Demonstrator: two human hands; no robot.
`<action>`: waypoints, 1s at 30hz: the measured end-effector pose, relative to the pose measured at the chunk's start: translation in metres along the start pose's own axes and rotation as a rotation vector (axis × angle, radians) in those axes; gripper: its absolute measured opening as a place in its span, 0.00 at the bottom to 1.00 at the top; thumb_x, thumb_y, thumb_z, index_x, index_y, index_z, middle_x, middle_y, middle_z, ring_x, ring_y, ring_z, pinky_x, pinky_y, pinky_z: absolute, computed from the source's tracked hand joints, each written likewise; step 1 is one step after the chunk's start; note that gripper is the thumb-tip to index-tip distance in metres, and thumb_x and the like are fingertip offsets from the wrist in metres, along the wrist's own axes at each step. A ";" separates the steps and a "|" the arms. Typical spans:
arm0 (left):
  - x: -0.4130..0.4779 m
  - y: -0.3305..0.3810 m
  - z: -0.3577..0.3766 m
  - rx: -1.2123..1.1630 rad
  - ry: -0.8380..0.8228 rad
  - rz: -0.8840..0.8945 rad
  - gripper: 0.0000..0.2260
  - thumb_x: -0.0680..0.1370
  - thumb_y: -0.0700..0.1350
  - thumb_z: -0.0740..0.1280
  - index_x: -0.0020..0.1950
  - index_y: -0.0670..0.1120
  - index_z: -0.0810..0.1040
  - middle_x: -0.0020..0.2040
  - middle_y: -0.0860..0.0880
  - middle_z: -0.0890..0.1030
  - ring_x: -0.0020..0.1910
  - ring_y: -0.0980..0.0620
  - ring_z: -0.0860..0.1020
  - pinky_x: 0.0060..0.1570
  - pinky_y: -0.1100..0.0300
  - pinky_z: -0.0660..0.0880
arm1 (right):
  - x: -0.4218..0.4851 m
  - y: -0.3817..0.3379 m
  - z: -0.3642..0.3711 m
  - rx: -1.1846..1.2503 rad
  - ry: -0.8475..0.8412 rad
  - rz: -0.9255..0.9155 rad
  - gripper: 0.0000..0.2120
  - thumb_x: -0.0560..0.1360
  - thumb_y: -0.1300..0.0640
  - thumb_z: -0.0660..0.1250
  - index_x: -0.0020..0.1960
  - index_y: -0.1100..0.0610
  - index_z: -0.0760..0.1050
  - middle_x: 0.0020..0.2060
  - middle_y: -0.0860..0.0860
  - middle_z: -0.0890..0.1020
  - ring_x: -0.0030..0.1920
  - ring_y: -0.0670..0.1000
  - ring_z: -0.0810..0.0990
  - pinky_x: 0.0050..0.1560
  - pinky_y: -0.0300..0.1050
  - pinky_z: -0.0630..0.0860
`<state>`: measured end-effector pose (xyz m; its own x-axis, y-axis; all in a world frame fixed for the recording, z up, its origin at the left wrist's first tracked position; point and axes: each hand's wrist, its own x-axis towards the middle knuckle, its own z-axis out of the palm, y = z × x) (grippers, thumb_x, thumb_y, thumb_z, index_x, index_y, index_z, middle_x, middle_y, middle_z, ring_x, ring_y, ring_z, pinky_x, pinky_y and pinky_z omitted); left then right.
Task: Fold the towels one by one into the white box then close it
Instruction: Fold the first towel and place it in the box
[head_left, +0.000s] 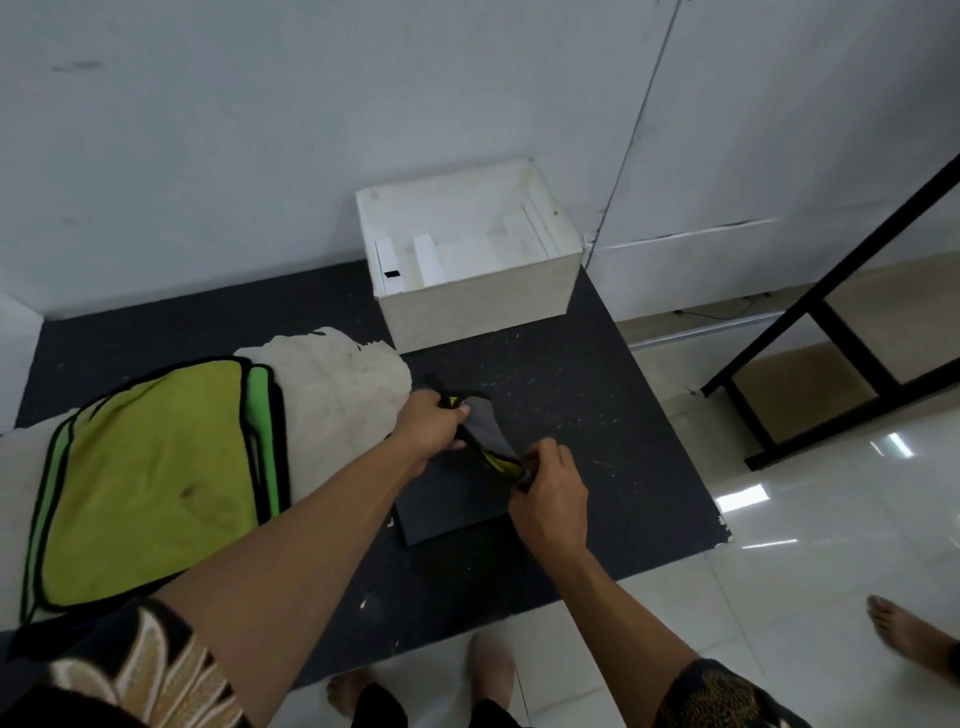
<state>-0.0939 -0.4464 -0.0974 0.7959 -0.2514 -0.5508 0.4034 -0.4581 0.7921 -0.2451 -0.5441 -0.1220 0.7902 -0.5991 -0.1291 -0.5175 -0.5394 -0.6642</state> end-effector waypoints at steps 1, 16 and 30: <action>-0.001 0.000 0.001 -0.003 -0.011 0.002 0.03 0.80 0.41 0.66 0.47 0.43 0.75 0.52 0.43 0.78 0.50 0.46 0.79 0.45 0.54 0.81 | 0.000 0.001 0.001 -0.013 -0.014 0.003 0.14 0.70 0.65 0.71 0.48 0.53 0.69 0.46 0.48 0.73 0.40 0.48 0.74 0.40 0.44 0.76; 0.005 -0.039 -0.046 -0.041 0.155 -0.073 0.02 0.75 0.41 0.72 0.46 0.45 0.80 0.49 0.43 0.83 0.49 0.44 0.82 0.53 0.45 0.80 | -0.019 -0.007 0.028 -0.278 -0.073 -0.510 0.07 0.71 0.61 0.71 0.46 0.54 0.74 0.44 0.51 0.76 0.42 0.49 0.73 0.37 0.43 0.75; -0.001 -0.077 -0.064 0.077 0.314 -0.130 0.05 0.72 0.44 0.74 0.38 0.48 0.79 0.42 0.45 0.83 0.43 0.44 0.82 0.50 0.47 0.80 | -0.024 -0.004 0.054 -0.433 -0.242 -0.553 0.10 0.68 0.61 0.73 0.47 0.52 0.76 0.42 0.50 0.78 0.41 0.50 0.75 0.39 0.44 0.74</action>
<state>-0.0967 -0.3558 -0.1412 0.8449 0.0823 -0.5286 0.4848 -0.5355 0.6916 -0.2447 -0.4957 -0.1563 0.9973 -0.0523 -0.0520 -0.0668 -0.9396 -0.3356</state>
